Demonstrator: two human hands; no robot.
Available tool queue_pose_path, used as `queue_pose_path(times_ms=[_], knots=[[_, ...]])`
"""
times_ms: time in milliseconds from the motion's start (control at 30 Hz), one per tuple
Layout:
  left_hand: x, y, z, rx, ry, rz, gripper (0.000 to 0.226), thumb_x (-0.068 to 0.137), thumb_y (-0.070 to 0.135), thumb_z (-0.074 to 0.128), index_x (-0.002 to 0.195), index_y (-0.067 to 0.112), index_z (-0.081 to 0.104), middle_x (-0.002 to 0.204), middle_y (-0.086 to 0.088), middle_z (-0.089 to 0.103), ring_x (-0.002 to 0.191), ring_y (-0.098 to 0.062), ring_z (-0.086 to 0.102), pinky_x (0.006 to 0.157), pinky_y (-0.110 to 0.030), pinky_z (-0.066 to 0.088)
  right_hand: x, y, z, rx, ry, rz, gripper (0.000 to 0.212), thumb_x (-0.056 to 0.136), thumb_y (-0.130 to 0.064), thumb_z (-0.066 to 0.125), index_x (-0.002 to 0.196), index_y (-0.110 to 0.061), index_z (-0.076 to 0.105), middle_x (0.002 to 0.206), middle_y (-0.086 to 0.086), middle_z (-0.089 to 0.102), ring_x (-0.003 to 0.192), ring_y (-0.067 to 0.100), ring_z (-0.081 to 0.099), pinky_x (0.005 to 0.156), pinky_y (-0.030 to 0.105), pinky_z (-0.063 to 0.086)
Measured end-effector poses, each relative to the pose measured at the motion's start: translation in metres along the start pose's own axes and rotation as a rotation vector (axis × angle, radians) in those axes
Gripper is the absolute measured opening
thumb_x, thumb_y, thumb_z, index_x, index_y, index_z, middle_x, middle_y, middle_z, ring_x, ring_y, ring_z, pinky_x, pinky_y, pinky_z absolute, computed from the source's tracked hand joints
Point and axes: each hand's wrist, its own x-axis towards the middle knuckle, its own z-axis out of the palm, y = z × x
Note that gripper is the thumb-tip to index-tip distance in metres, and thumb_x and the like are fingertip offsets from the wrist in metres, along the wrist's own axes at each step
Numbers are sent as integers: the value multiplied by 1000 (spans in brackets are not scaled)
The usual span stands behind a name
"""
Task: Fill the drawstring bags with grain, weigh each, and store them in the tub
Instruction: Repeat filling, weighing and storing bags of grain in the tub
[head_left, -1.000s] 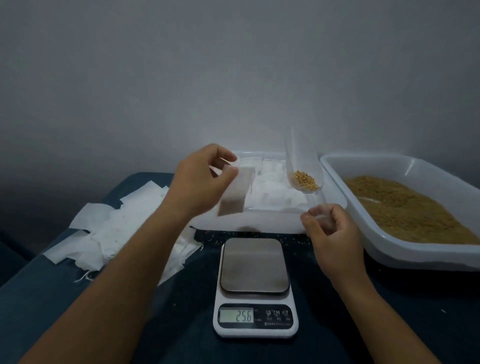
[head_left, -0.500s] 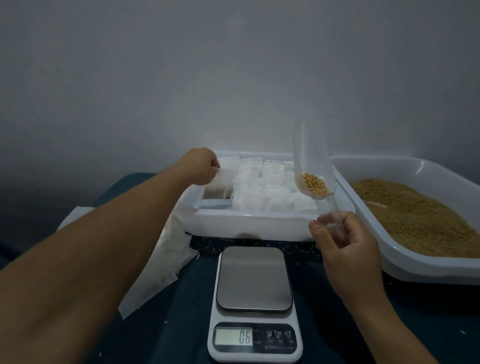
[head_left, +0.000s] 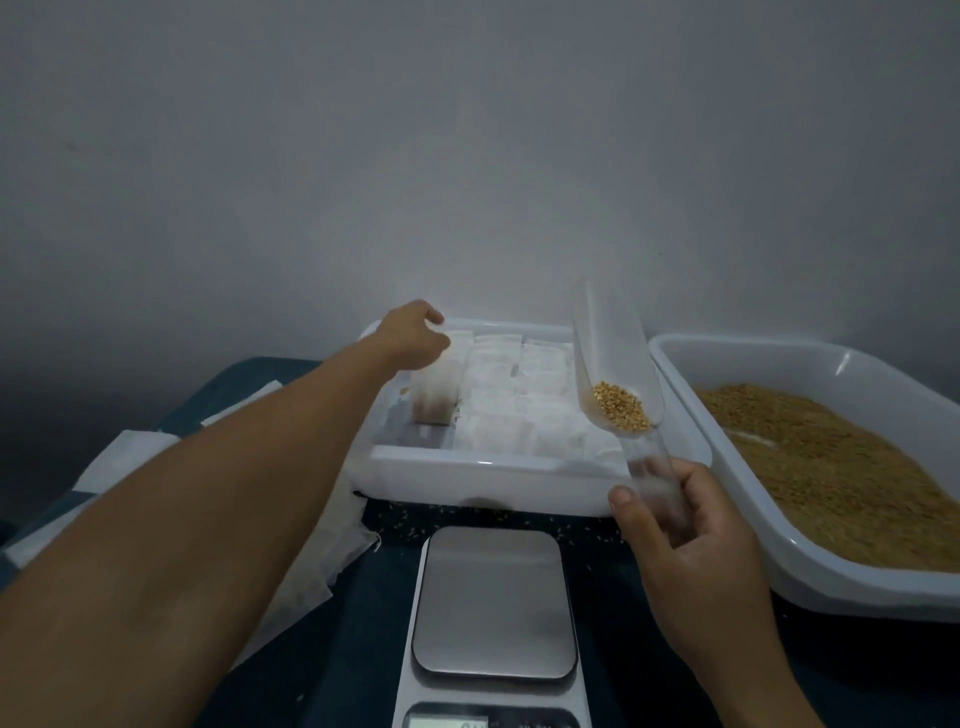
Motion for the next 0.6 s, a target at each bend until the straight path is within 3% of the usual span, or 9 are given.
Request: queue_pose_path(times_ms=[67, 133, 200, 267, 333, 500, 600], knots=[[-13, 6, -10, -93, 133, 70, 37, 95, 23, 70, 131, 21, 61, 140, -11, 57, 110, -22, 61, 91, -33, 52, 1, -1, -3, -18, -13, 21, 24, 88, -55, 69, 109, -56, 58, 100, -27, 71, 82, -1, 71, 67, 30, 55], [-41, 14, -23, -222, 265, 154, 32, 97, 25, 68, 128, 26, 60, 136, -3, 59, 110, -15, 61, 89, -33, 52, 4, -2, -6, -51, -16, 52, 25, 90, -55, 68, 111, -58, 55, 96, -21, 73, 75, 2, 70, 64, 32, 54], [-84, 21, -34, -378, 349, 221, 23, 100, 29, 65, 121, 32, 59, 125, 7, 62, 100, -14, 67, 80, -28, 59, 8, -5, -11, -109, -8, 57, 30, 93, -53, 66, 121, -51, 56, 89, -8, 74, 69, 4, 69, 61, 31, 52], [-134, 18, -34, -470, 380, 272, 14, 100, 34, 64, 112, 38, 58, 111, 15, 64, 86, -11, 69, 64, -17, 55, 14, -9, -20, -194, 22, 44, 40, 96, -50, 64, 134, -39, 57, 93, -4, 73, 73, 8, 70, 64, 36, 55], [-178, 6, -23, -480, 316, 251, 8, 99, 42, 64, 104, 43, 59, 101, 18, 66, 80, -9, 68, 62, -17, 51, 24, -12, -34, -301, 76, 10, 43, 99, -51, 61, 138, -32, 58, 105, 2, 71, 89, 21, 69, 75, 41, 56], [-239, -43, 31, -393, 120, 65, 5, 97, 39, 67, 96, 39, 62, 76, 16, 64, 68, 0, 62, 61, -19, 44, 66, -3, -90, -600, 127, -53, 38, 94, -55, 54, 111, -22, 64, 94, 4, 66, 84, 29, 62, 76, 44, 49], [-239, -61, 48, -272, 76, 62, 8, 97, 37, 66, 94, 38, 60, 71, 10, 63, 75, 2, 61, 67, -19, 42, 107, 29, -124, -837, 47, 45, 35, 100, -44, 60, 113, -13, 66, 104, 15, 67, 95, 39, 63, 84, 48, 50]])
